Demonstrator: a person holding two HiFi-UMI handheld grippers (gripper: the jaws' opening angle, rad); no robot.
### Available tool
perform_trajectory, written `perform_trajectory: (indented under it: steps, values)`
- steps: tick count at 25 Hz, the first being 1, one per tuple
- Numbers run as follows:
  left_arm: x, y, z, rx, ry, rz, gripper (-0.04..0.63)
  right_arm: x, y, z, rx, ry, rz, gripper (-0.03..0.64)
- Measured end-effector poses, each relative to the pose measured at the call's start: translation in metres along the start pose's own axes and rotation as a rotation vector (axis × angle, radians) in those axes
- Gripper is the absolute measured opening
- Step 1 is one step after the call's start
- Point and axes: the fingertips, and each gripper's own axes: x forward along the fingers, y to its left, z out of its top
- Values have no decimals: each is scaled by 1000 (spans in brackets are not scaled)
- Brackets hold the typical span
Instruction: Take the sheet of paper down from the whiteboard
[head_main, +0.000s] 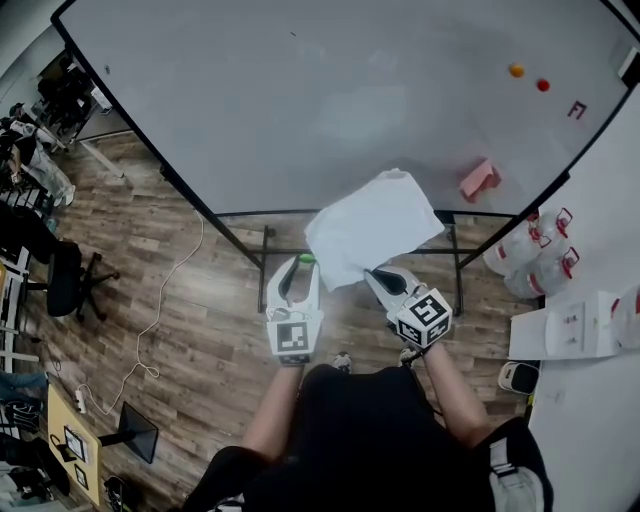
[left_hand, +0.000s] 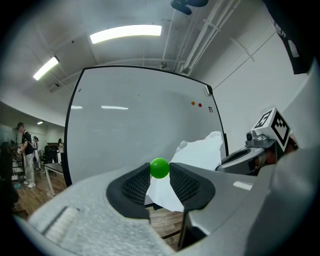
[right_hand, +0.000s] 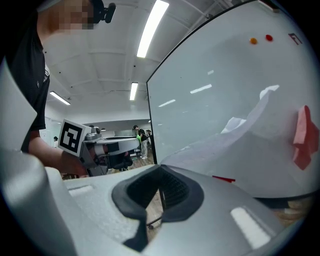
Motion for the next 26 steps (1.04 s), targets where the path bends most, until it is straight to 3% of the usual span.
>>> perform_trajectory:
  steps: [26]
  values:
    - [8, 17, -10, -5, -7, -39, 132, 23, 8, -12, -13, 35, -28, 5]
